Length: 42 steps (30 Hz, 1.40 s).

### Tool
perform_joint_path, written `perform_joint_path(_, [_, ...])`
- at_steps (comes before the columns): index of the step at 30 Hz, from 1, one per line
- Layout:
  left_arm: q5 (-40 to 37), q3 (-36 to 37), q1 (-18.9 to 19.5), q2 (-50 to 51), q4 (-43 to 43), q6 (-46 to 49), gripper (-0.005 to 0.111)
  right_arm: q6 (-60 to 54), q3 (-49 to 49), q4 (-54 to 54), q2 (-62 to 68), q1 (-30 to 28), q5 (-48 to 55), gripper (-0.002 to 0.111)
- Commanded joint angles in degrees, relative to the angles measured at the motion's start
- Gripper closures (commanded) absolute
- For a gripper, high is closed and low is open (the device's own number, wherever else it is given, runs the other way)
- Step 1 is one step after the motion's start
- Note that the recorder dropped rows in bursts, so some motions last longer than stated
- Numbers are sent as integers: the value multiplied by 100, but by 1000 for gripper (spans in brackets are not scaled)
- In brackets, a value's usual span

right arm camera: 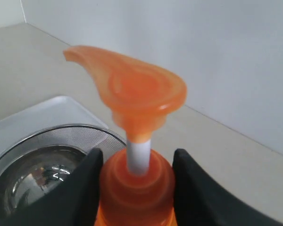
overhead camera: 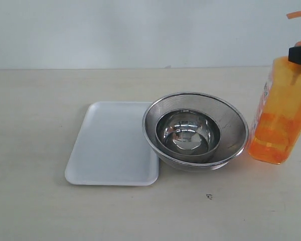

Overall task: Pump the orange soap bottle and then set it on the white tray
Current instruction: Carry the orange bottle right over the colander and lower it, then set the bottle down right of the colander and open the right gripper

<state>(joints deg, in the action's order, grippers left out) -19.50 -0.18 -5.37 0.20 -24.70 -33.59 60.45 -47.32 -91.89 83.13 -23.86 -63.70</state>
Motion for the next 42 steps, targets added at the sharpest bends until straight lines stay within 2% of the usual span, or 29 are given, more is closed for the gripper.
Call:
perform_joint_path(1, [23,18,20,-20,-23,24,102,-51,-69,242,-45,-10,-130,108])
perform_joint_path(14, [23,18,20,-20,-23,24,102,-113,-69,154,-45,1,31,108])
perform_joint_path(21, [23,18,20,-20,-23,24,102,109,-69,75,-45,408,520,106])
perform_joint_path(24, [23,18,20,-20,-23,24,102,178,-69,-33,-45,585,831,92])
perform_joint_path(29, [23,18,20,-20,-23,24,102,449,-69,180,-45,622,1168,52])
perform_joint_path(31, [23,18,20,-20,-23,24,102,583,-69,327,-45,622,1271,41])
perform_joint_path(39, [23,18,20,-20,-23,24,102,1373,-69,460,-80,622,1340,25])
perform_joint_path(42, [23,18,20,-20,-23,24,102,1692,-69,284,-146,622,1340,24])
